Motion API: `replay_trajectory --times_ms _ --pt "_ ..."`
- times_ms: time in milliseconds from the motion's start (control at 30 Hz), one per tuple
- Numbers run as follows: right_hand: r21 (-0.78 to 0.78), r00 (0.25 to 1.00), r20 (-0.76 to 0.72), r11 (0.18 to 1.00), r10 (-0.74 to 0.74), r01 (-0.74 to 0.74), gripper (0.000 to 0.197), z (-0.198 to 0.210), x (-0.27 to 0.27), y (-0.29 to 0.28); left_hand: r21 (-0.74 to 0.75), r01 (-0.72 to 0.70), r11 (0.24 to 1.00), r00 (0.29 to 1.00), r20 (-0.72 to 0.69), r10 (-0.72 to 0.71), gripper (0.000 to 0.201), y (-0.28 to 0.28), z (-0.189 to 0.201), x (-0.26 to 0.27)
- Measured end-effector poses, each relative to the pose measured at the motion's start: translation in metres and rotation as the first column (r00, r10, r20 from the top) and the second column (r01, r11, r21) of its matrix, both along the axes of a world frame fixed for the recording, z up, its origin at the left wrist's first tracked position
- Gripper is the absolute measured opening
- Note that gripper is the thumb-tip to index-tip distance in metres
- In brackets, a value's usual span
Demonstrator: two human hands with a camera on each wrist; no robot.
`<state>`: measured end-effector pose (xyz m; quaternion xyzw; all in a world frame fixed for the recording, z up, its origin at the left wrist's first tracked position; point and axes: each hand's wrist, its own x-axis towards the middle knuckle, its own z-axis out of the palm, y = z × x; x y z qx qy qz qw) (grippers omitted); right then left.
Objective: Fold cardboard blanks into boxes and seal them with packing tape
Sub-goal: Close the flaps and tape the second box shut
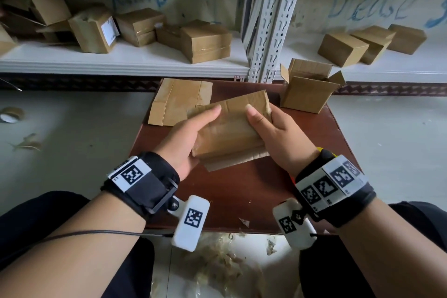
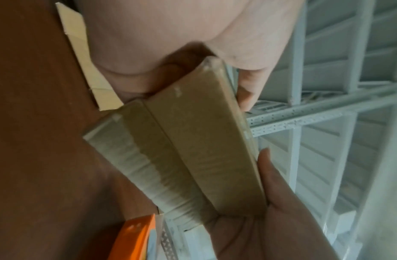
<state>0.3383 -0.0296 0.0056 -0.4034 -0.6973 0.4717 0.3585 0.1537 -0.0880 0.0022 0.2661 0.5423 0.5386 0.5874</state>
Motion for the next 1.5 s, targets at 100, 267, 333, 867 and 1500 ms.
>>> replay_trajectory --times_ms 100,267,333,867,1500 --pt "0.055 0.985 0.142 0.995 -0.096 0.089 0.041 -0.001 0.004 0.002 0.007 -0.001 1.000 0.988 0.154 0.000 0.035 0.000 0.004 0.003" --pt "-0.060 0.987 0.100 0.990 -0.123 0.130 0.037 -0.008 0.004 -0.001 -0.036 0.084 0.996 0.996 0.016 -0.083 0.052 0.000 0.005 0.002" --pt "-0.403 0.982 -0.173 0.915 -0.068 -0.007 0.028 -0.002 0.002 -0.003 -0.035 0.065 0.997 0.998 -0.016 -0.066 0.069 -0.001 0.005 -0.004" --pt "-0.221 0.960 -0.248 0.958 0.126 -0.183 0.054 -0.004 0.009 -0.006 0.135 0.048 0.990 0.990 -0.135 -0.030 0.098 -0.001 -0.023 -0.017" --pt "0.201 0.971 0.204 0.976 -0.123 0.081 0.095 -0.031 0.024 0.008 0.364 0.026 0.931 0.952 -0.294 0.088 0.013 -0.007 -0.012 -0.013"
